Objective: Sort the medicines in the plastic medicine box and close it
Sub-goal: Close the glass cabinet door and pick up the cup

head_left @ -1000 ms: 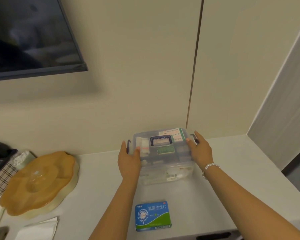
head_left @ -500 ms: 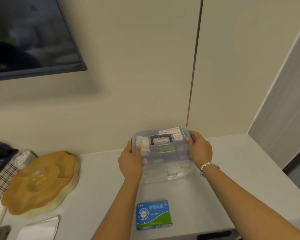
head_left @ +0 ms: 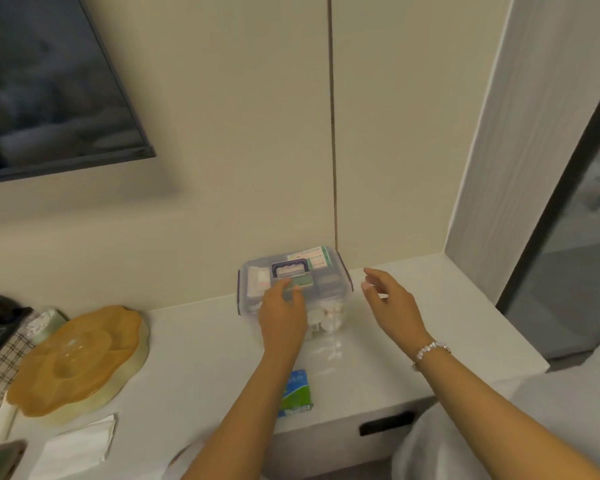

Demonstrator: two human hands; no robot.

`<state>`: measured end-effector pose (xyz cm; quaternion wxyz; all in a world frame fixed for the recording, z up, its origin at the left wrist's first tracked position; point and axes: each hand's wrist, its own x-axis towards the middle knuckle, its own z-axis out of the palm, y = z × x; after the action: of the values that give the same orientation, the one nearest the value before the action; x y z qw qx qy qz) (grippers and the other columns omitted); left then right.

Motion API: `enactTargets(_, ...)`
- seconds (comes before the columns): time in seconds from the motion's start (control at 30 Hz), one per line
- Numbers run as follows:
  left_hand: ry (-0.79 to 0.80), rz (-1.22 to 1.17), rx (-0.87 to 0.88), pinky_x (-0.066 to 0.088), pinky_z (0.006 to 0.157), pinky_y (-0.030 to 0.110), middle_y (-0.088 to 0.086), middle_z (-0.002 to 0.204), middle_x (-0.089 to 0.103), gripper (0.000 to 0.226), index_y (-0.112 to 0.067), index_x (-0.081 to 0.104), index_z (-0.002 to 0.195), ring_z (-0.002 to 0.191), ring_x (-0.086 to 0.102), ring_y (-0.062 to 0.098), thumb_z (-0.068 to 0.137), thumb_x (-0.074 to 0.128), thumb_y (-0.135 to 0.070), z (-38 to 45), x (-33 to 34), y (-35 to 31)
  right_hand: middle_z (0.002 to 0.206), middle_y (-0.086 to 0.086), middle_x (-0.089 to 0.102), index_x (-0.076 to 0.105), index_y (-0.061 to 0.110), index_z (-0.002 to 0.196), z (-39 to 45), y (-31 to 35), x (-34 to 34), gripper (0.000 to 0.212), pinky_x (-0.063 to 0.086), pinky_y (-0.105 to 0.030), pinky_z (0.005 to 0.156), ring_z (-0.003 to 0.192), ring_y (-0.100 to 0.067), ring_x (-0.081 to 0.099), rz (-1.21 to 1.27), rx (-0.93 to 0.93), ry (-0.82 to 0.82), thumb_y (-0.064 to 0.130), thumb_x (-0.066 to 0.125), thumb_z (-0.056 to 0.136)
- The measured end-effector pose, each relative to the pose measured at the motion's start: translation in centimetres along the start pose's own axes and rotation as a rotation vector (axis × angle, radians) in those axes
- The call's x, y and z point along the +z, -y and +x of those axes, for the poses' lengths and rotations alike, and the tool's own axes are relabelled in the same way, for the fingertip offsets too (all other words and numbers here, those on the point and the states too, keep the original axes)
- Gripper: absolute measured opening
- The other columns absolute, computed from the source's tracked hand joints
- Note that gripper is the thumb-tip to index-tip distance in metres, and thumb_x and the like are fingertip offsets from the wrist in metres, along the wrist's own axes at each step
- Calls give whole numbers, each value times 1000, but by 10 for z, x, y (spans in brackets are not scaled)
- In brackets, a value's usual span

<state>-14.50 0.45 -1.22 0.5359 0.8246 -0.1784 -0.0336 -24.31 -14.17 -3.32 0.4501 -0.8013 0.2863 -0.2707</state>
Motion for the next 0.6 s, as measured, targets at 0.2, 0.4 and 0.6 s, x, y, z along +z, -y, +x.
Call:
enactTargets(0.2,214,-190,62,47,85,28,-1,106,64,22,-17,61,110,93,62,16,92,48,-17,-86,45,-60,100,17,58,59,27,114,-71,2,-89,24,39,3,66,90,6,54,16,-93,-173,25,52,91)
enactTargets(0.4,496,-270,56,52,82,26,-11,99,59,20,-23,59,107,80,64,7,93,45,-20,-178,111,-96,99,7,64,63,27,104,-143,-35,-184,19,47,-17,66,85,-3,59,-61,-16,-288,22,53,90)
enactTargets(0.6,748,-257,-23,50,76,21,-15,89,57,19,-23,58,105,83,63,10,93,44,-20,-254,176,-94,104,-5,68,66,17,107,-220,-86,-254,22,40,-32,84,95,-24,58,-423,63,-385,20,57,87)
